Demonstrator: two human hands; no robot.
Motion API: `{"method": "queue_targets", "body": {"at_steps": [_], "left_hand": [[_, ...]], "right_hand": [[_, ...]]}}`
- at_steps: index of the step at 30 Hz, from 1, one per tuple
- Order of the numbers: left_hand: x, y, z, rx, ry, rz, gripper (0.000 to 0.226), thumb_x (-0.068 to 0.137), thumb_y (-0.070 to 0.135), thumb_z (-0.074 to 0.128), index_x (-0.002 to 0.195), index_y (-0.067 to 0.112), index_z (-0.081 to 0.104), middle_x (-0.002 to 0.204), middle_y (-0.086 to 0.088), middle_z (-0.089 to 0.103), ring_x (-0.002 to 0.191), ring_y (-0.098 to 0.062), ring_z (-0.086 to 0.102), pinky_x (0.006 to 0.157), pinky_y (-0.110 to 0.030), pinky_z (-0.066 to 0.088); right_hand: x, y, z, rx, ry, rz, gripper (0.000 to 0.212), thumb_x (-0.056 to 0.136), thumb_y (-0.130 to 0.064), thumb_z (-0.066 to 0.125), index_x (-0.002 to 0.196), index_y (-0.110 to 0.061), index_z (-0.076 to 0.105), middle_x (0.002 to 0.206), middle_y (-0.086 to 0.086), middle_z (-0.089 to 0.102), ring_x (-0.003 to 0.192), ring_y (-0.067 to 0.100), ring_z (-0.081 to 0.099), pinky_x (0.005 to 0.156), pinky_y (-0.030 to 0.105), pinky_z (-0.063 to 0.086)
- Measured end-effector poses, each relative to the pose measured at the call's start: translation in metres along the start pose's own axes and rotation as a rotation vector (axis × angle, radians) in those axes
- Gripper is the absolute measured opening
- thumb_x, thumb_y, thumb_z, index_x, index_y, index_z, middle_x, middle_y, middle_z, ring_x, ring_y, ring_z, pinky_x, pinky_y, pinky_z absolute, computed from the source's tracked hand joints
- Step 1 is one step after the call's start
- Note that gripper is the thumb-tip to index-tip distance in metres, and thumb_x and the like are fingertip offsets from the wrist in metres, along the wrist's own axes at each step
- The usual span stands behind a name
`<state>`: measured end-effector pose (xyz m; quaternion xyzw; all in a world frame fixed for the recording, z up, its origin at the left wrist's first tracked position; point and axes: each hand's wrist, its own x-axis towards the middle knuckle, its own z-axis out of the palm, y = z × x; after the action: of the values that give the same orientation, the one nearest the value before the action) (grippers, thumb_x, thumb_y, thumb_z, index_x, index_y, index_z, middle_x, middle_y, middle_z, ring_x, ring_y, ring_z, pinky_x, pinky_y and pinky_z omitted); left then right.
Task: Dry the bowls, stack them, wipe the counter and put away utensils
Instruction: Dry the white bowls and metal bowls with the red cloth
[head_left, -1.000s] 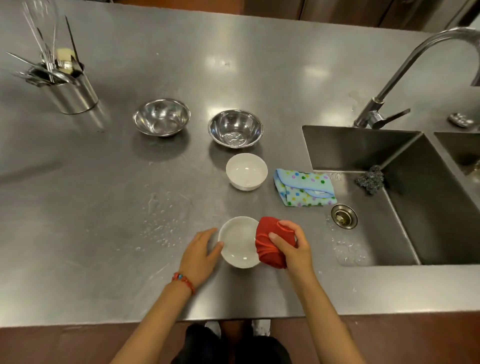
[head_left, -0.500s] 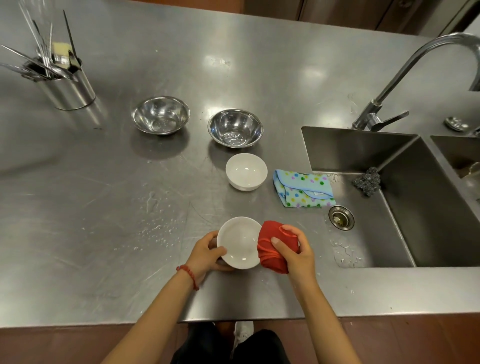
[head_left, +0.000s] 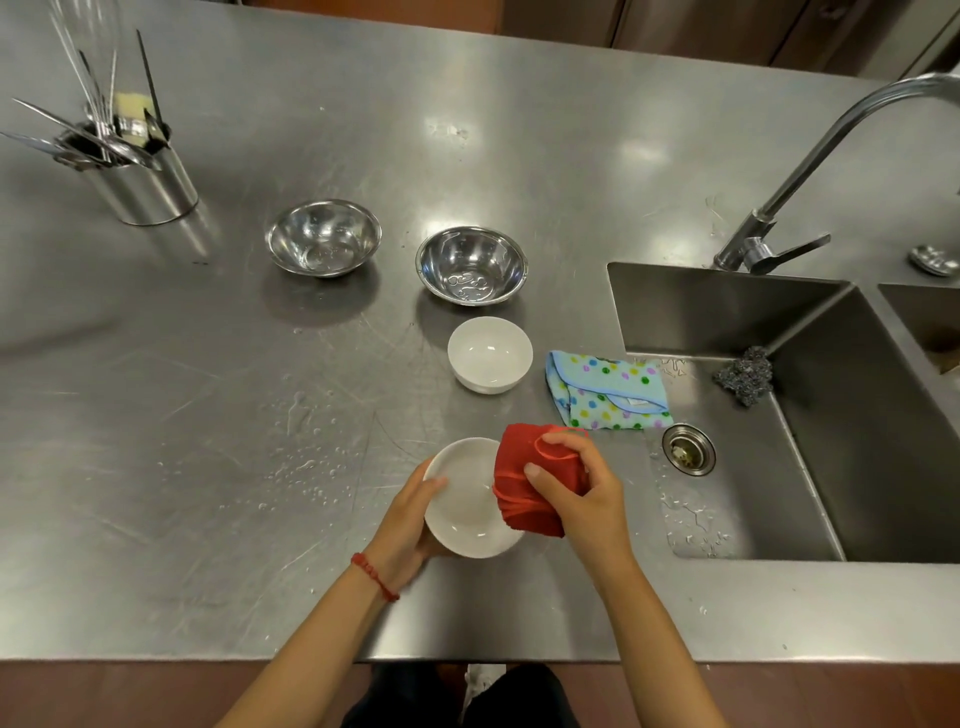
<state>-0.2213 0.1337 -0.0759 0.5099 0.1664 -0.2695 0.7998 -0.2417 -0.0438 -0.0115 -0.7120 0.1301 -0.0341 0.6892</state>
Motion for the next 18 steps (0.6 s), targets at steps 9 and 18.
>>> {"method": "queue_targets", "body": {"at_steps": [9,18], "left_hand": [[-0.010,0.010,0.026,0.273,0.095,0.320,0.029,0.083,0.048,0.044,0.105,0.041,0.063,0.114,0.005,0.066,0.104,-0.010,0.062,0.084,-0.027,0.052],[-0.008,0.017,0.037,0.364,0.164,0.397,0.033,0.097,0.023,0.038,0.094,0.045,0.063,0.103,0.016,0.065,0.093,0.009,0.059,0.074,-0.002,0.043]], "right_hand": [[0.000,0.005,0.026,-0.536,-0.068,-0.143,0.027,0.078,-0.018,0.070,0.095,-0.035,0.059,0.090,-0.015,0.059,0.082,0.005,0.058,0.072,0.018,0.051],[0.011,-0.011,0.034,-0.405,-0.363,0.018,0.039,0.075,-0.008,0.071,0.110,-0.019,0.058,0.107,-0.008,0.056,0.097,0.006,0.054,0.088,0.020,0.045]]}}
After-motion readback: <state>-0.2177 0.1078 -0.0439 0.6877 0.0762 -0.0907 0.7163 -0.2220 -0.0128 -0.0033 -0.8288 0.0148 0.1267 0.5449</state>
